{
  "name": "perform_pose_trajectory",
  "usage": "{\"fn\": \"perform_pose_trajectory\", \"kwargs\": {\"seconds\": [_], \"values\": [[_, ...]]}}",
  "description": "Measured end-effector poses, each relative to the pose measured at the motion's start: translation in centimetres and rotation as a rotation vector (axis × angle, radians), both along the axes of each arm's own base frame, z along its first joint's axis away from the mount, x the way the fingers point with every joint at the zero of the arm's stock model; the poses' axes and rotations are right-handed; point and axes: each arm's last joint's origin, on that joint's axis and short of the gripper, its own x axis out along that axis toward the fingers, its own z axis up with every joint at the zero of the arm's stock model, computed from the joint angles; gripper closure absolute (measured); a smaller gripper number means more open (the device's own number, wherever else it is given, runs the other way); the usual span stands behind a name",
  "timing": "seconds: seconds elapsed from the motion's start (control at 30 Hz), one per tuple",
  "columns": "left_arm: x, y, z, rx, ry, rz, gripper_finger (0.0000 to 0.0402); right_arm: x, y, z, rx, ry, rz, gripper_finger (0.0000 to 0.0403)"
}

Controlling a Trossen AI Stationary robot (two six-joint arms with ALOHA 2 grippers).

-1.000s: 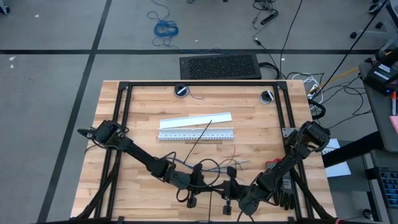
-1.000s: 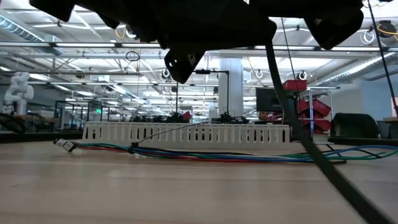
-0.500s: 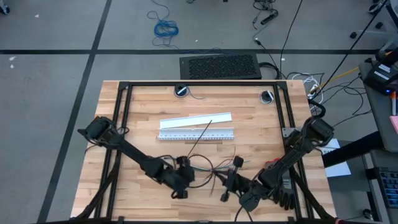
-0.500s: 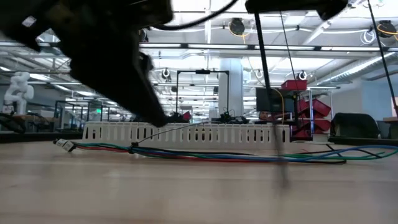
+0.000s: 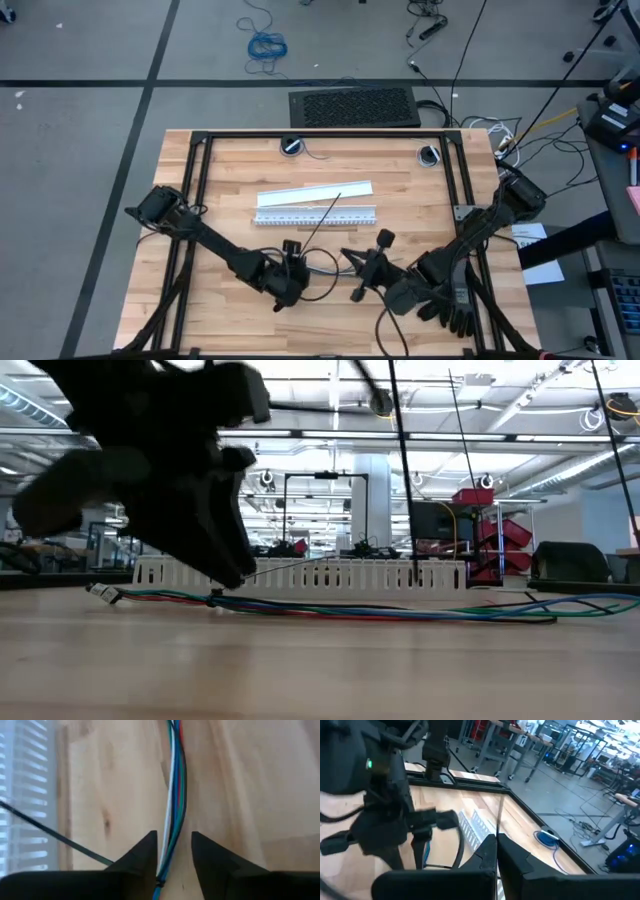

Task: Ziptie cables
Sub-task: Wrap the black zip tie around the colored cable wires

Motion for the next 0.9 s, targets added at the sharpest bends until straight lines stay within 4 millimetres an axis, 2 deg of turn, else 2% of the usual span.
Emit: {"fn": "perform_pose_trajectory", "kwargs": {"seconds": [0.2,0.3,0.4,0.57,0.6,0.8,0.9], "values": [[0.7,1.6,-1.2,-0.001,0.073,0.004,0.0222,0.3,-0.2,0.0,0.015,0.003,0.016,0.0403],[1.1,2.1,-1.6,-0.012,0.088,0.022,0.0218,0.1,0.0,0.0,0.017,0.000,0.023,0.0403],[1.2,2.3,-2.1,-0.045,0.108,0.039,0.0254,0.0,0.2,0.0,0.017,-0.002,0.026,0.0403],[1.1,2.0,-2.3,-0.084,0.125,0.024,0.0374,0.1,0.2,0.2,0.022,-0.018,0.022,0.0403],[1.1,1.9,-2.3,-0.083,0.127,0.023,0.0386,0.1,0.2,0.2,0.023,-0.019,0.021,0.0403],[1.0,1.9,-2.3,-0.085,0.116,0.061,0.0397,0.1,0.2,0.3,0.040,-0.031,0.019,0.0403],[0.5,1.4,-1.4,-0.071,0.095,0.056,0.0399,0.0,0.3,0.3,0.092,-0.059,0.016,0.0403]]}}
